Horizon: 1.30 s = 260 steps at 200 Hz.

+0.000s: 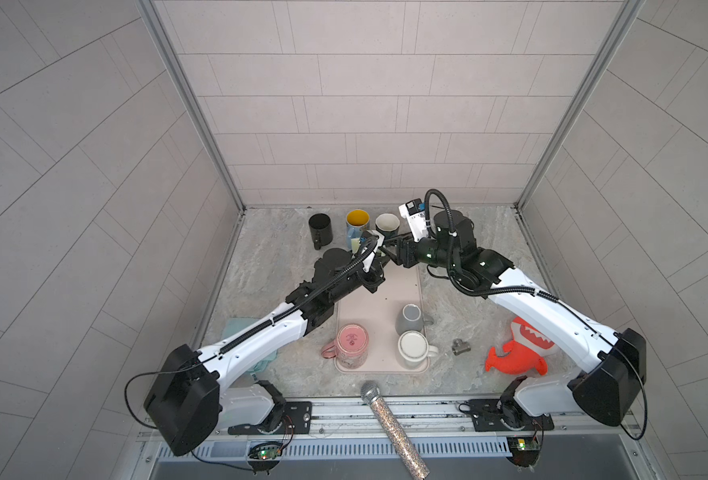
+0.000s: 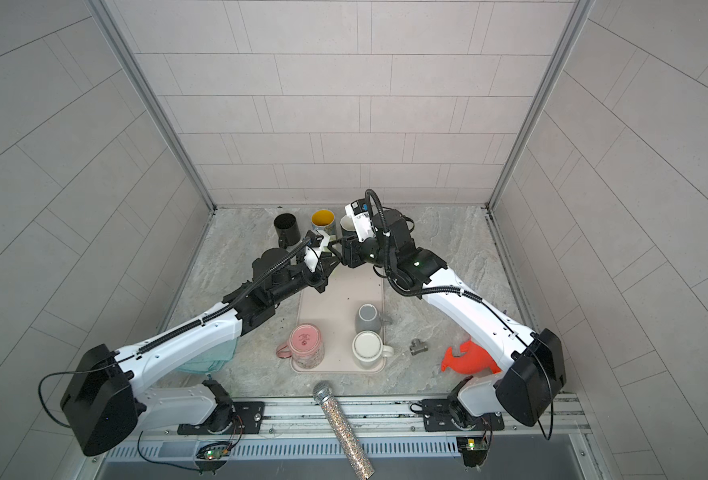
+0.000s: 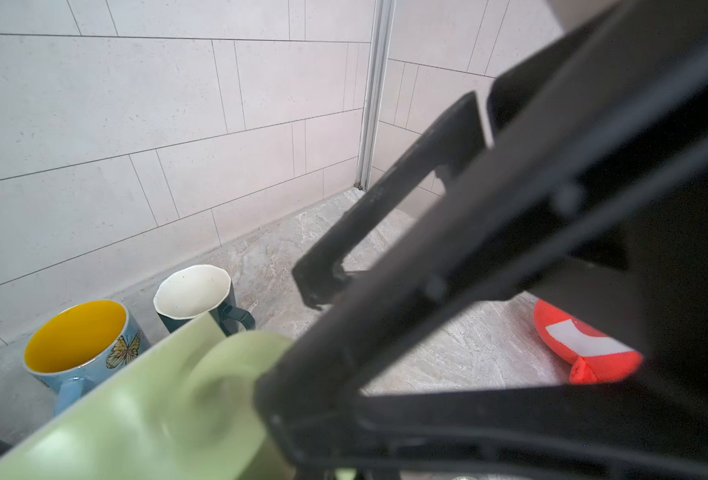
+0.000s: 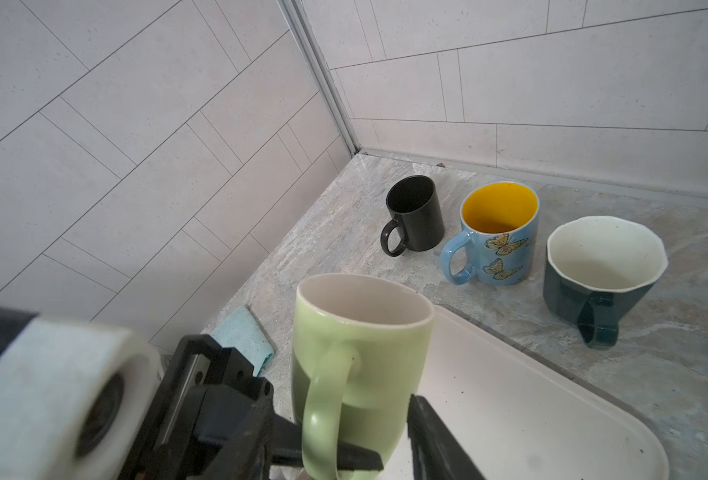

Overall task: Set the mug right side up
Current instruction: 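Close the right gripper on the light green mug's handle beside the left gripper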

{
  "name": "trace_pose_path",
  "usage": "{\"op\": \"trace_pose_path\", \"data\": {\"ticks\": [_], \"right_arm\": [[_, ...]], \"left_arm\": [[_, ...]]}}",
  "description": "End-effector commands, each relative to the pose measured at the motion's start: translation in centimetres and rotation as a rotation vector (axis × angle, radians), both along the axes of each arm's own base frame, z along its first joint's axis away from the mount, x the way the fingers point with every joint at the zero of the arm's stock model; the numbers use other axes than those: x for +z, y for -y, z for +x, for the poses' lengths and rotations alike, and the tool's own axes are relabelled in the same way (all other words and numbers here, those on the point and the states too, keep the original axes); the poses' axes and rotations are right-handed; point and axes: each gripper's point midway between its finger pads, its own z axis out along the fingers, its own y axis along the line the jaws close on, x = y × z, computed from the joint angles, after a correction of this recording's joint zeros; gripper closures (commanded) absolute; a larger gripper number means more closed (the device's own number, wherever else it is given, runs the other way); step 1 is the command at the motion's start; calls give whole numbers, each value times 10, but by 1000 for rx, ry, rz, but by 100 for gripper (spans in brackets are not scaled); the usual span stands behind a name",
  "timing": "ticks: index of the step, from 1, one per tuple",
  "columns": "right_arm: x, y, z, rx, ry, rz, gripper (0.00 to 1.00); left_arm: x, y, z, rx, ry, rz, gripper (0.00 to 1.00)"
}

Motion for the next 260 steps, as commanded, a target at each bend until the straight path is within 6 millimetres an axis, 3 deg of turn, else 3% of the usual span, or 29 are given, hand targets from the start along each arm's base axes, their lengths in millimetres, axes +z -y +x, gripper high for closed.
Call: {"op": "trace_pose_path", "data": {"ticks": [1, 47, 163, 206, 226, 260], "right_arm": [[13, -7, 0, 19, 15, 32, 50], [5, -9, 5, 9, -8, 21, 58], [-29, -4, 10, -37, -98, -93, 65], [-38, -4, 13, -48, -128, -117, 72], [-41, -3, 15, -59, -135, -126, 79], [-46, 0, 17, -78, -142, -149, 100]], "left_arm": [[50, -2, -6, 4, 184, -62, 100], [53, -1, -10, 9, 218, -39, 100], [65, -5, -16, 21, 273, -36, 100], [70, -7, -18, 25, 290, -38, 100], [71, -8, -19, 26, 296, -37, 100], [72, -10, -20, 30, 304, -37, 100]]}}
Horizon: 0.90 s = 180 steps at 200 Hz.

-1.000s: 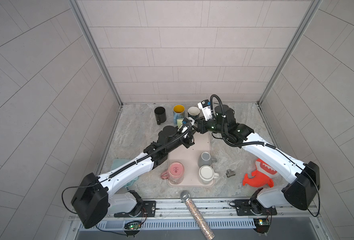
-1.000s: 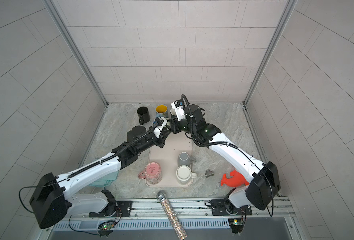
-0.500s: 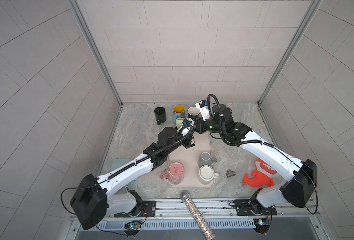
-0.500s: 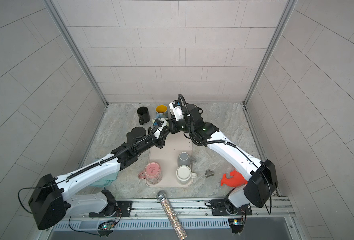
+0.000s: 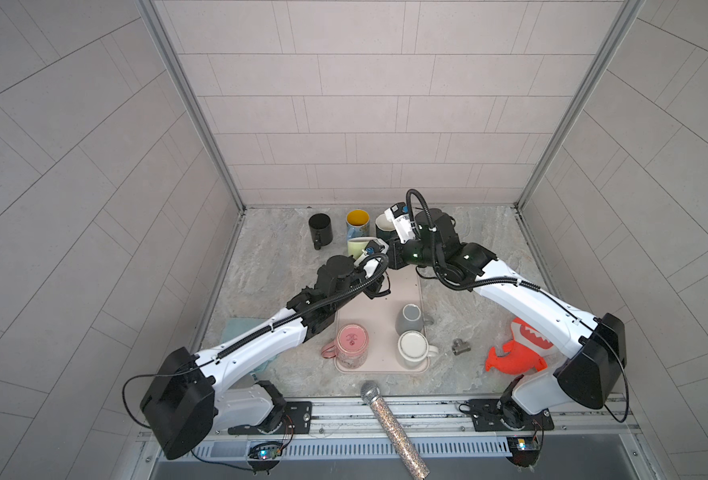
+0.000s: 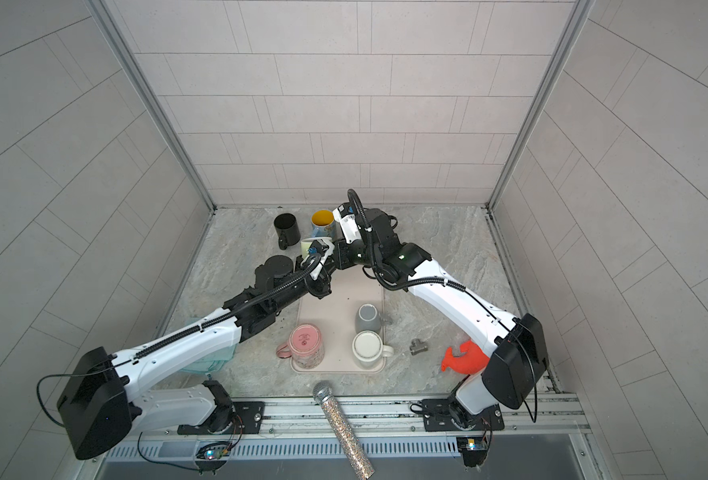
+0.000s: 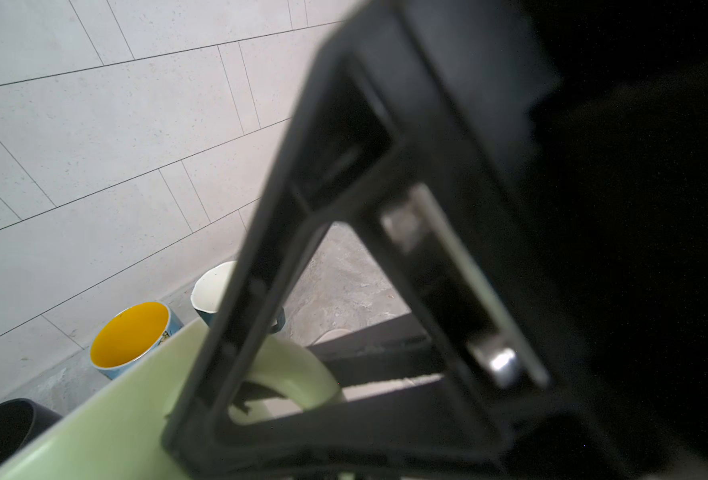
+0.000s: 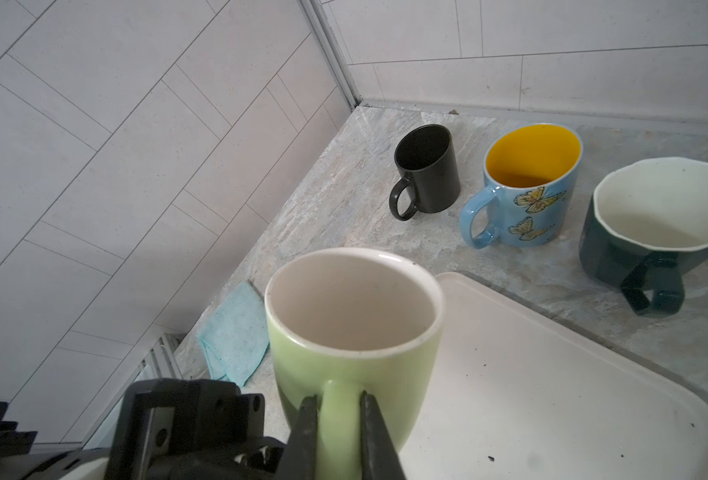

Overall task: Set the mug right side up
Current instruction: 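Close the right gripper on the light green mug's handle beside the left gripper, then carry the light green mug farther away with the right gripper while the left withdraws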

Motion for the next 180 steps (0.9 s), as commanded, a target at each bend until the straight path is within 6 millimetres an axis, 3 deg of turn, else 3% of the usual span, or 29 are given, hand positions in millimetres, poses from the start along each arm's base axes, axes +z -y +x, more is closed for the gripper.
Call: {"op": "trace_pose_path", "data": {"ticks": [1, 49, 92, 150, 180], "right_arm": [[-20, 20, 15, -83, -21, -90, 100], [-27, 18, 16, -81, -34, -100, 100], [-19, 19, 16, -89, 13, -90, 100], [-15, 19, 15, -95, 28, -66, 100], [-9, 22, 15, -108, 51, -55, 100]], "left_arm": [[83, -4, -14, -28, 215, -160, 100], [85, -8, -12, -3, 226, -158, 100], [84, -16, -6, 55, 212, -153, 99], [81, -18, -4, 74, 197, -138, 76], [82, -20, -3, 83, 194, -128, 70]]}}
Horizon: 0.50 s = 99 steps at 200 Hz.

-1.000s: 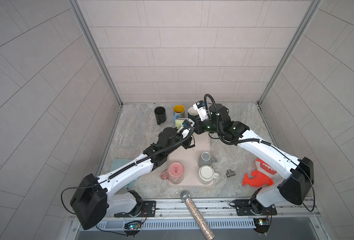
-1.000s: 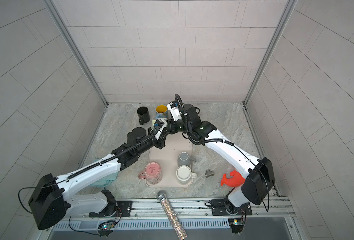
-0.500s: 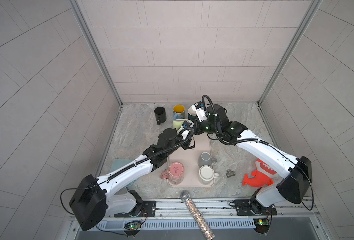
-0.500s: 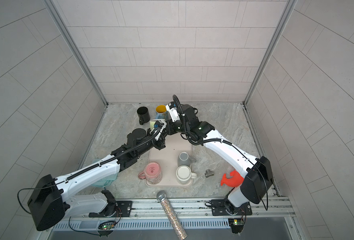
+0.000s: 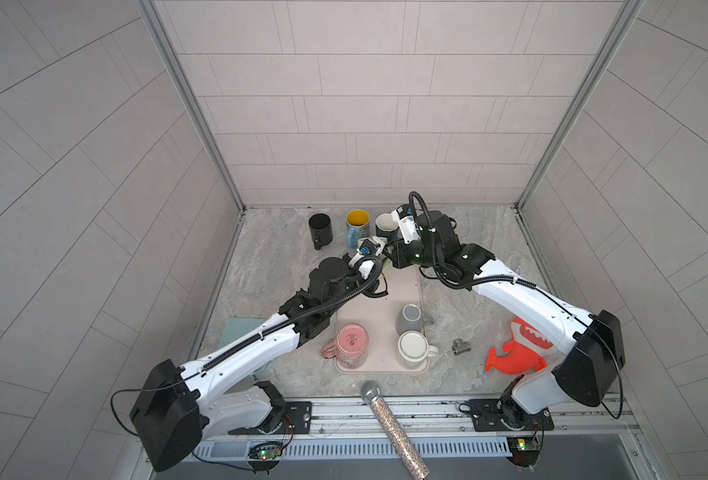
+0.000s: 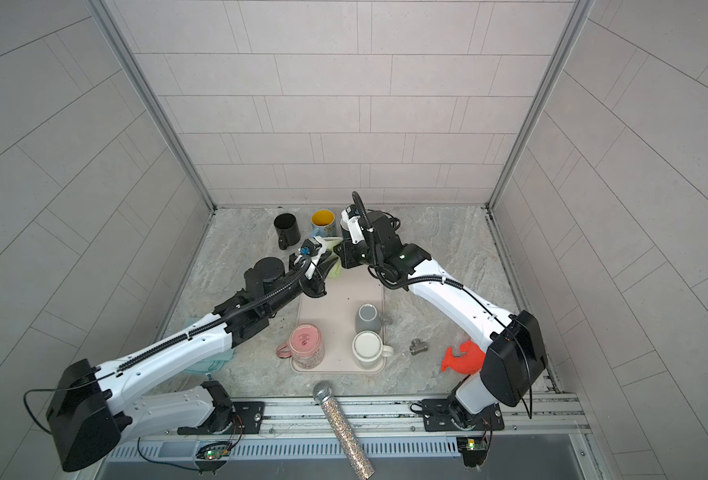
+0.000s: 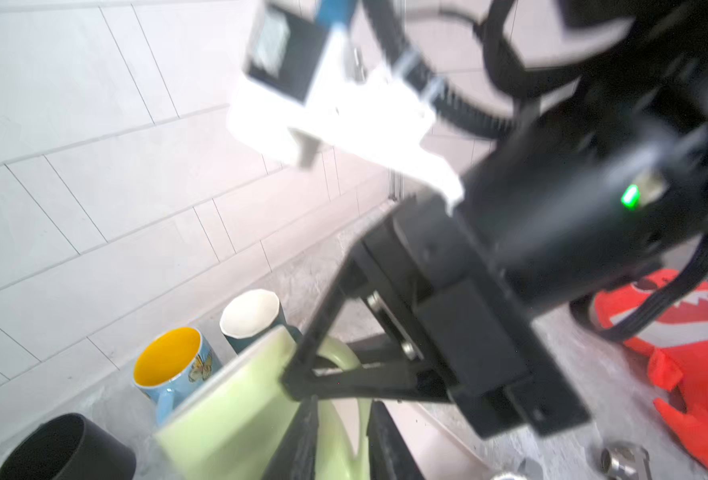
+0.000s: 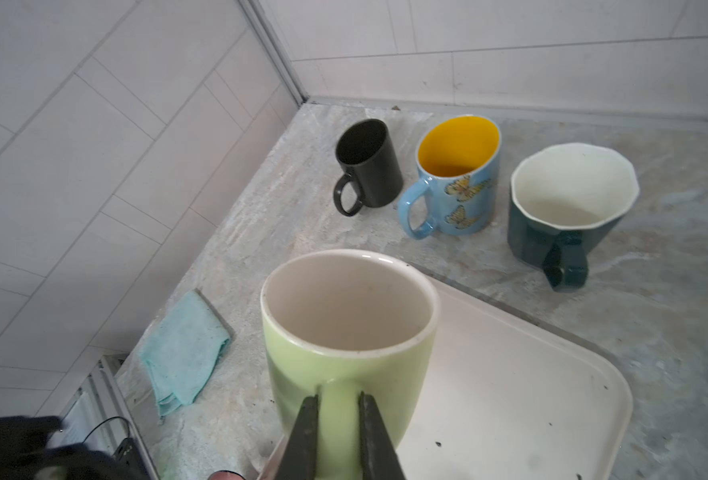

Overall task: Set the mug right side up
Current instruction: 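Carry the light green mug farther away with the right gripper while the left withdraws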

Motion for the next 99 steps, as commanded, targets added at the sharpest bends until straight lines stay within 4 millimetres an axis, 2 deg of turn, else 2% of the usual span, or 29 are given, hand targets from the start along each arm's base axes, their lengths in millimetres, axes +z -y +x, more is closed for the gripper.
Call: {"op": "trace_pose_path", "data": {"ticks": [1, 29, 54, 84, 99], "right_arm": [[23, -2, -1, -1, 70, 29, 100], [28, 6, 2, -28, 97, 13, 100], [33, 22, 7, -71, 126, -10, 100], [35, 50, 18, -149, 167, -64, 100], [36, 67, 24, -201, 196, -106, 100]], "left_arm": [[38, -5, 0, 21, 87, -67, 70], [36, -7, 0, 30, 83, -56, 68], [34, -14, 5, 82, 66, -50, 67], [30, -38, 26, 267, -11, -57, 64], [28, -43, 37, 311, -71, -49, 63]]}}
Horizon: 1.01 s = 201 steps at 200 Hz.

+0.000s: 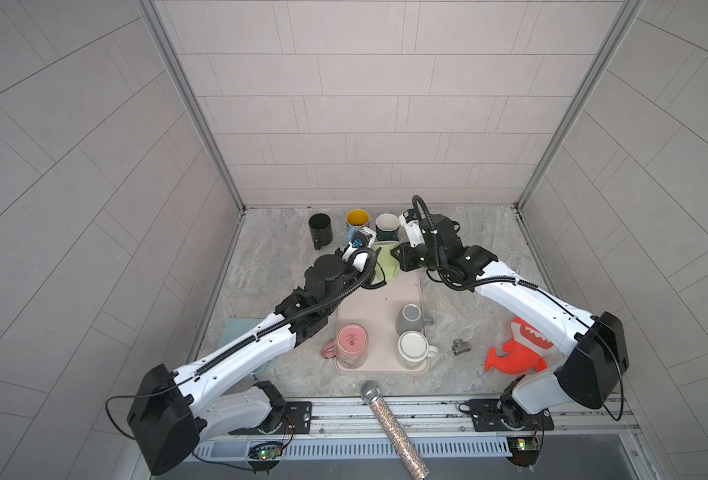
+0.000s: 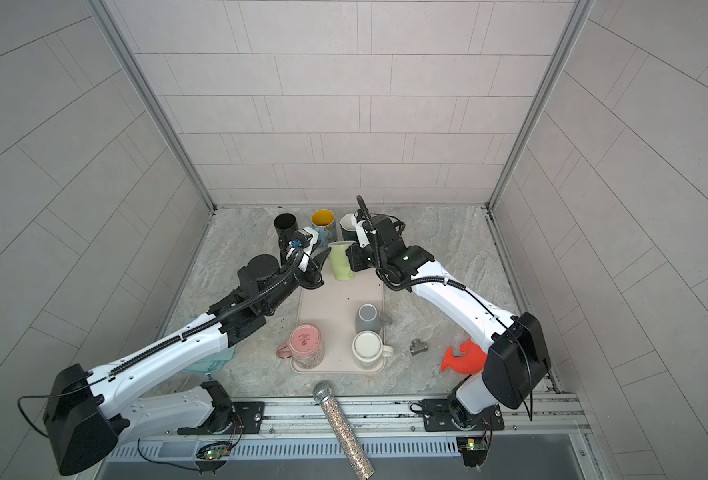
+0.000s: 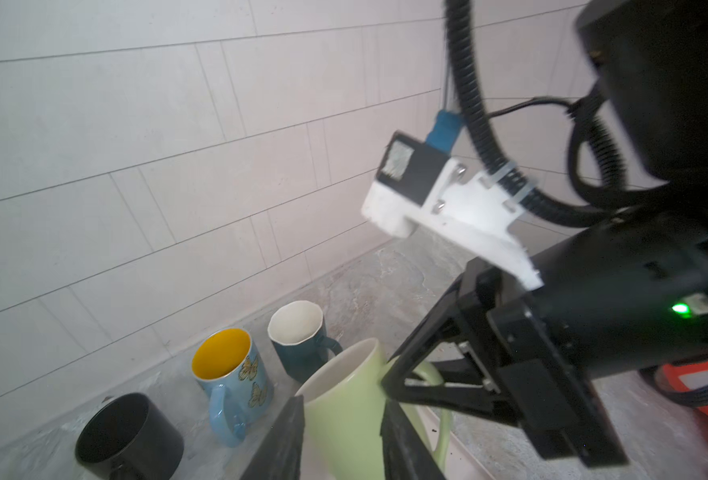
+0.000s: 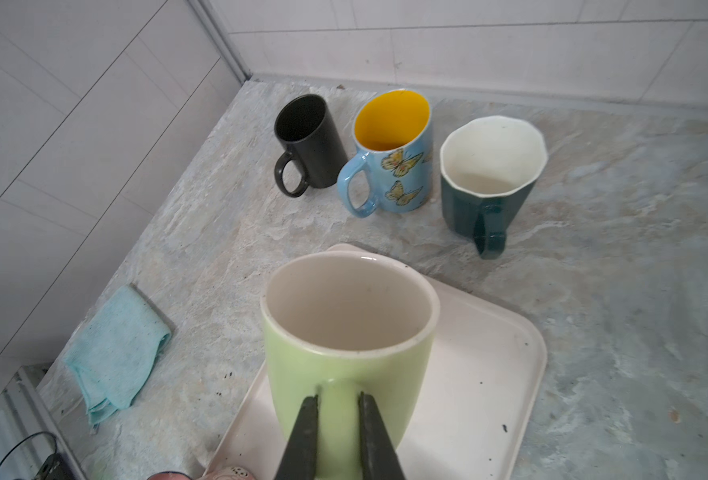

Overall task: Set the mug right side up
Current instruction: 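Carry the light green mug farther away with the right gripper while the left withdraws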

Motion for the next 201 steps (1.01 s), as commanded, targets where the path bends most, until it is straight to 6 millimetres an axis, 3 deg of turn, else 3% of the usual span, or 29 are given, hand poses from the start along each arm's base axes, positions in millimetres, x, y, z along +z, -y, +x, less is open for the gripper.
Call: {"op": "trace_pose_path", "data": {"ticks": [1, 47, 93, 138, 201], "right_arm": [[47, 30, 12, -94, 177, -9, 100], [45, 75, 28, -213, 245, -114, 100], [30, 104, 55, -307, 309, -184, 100], [19, 115, 85, -369, 420, -138, 100], [-8, 101, 124, -366, 552, -45, 100]], "left_arm": [[14, -20, 19, 142, -61, -38, 63], [-3, -43, 50, 131, -320, -243, 63], [-14, -50, 63, 57, -513, -369, 59], [-32, -49, 75, -6, -669, -462, 60], [-43, -61, 83, -9, -708, -527, 60]]}}
